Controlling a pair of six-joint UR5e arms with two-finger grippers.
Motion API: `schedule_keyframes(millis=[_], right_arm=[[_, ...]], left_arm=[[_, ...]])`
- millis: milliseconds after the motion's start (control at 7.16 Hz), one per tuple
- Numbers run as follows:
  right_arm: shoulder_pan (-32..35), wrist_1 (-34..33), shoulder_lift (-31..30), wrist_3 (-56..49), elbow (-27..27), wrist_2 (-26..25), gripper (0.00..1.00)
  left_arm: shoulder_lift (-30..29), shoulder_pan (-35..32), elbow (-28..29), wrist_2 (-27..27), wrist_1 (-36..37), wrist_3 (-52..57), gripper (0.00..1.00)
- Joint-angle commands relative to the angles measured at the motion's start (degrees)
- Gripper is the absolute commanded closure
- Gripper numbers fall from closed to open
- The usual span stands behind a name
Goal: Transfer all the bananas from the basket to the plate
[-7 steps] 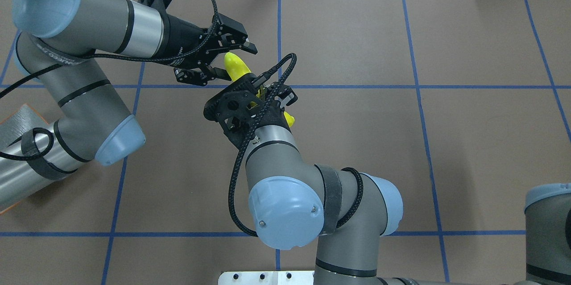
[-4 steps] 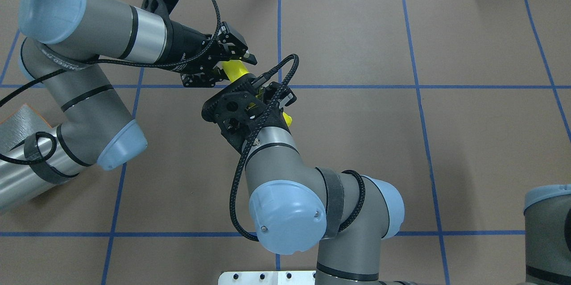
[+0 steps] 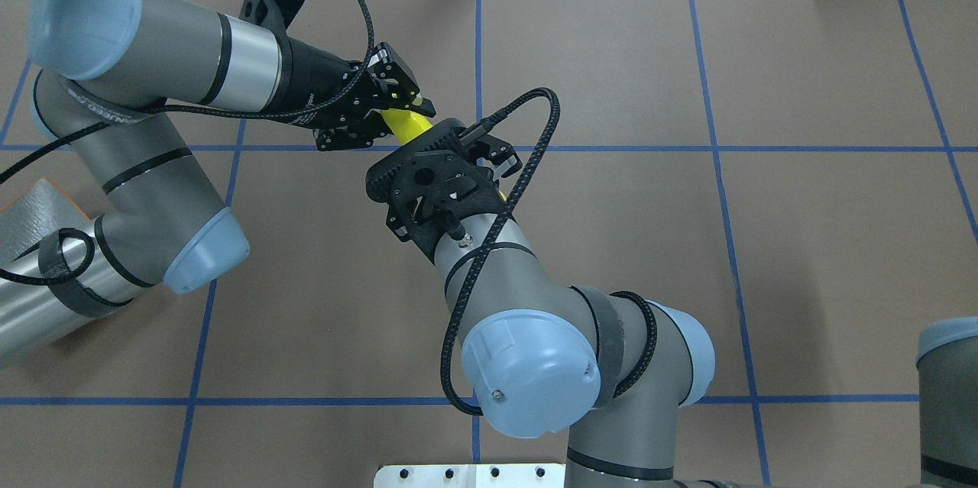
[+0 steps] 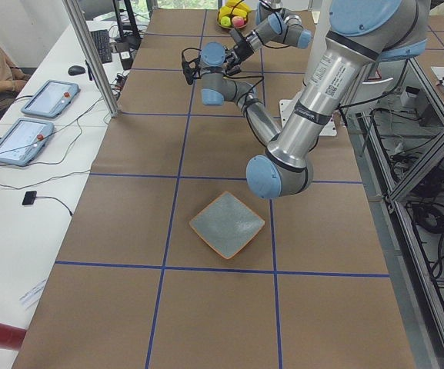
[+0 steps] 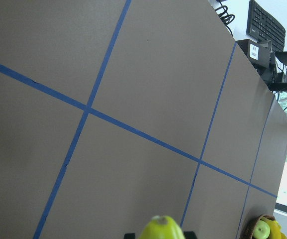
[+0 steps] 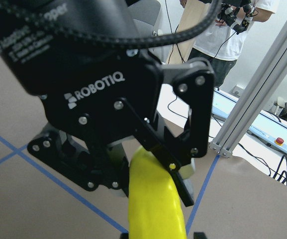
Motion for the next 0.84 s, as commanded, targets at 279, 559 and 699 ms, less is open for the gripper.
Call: schedule_keyframes(millis=[279,559,699], right_arm=[[1.04,0.82,-2.58,7.5,0.88,0.61,0.01],[2.88,0.82,-7.13,7.59,5.33,5.93,0.01],[4.55,0.82,-9.07,7.59,7.1,9.1,0.01]], left_arm=[[0.09,-0.37,-0.14,0.05,-0.22,0.06,1.0],[0.09,-1.85,-0.14,1.88,-0.22,0.06,1.0],[0.18,-3.43,-0.05,2.59,-0.22,-0.03,1.0]])
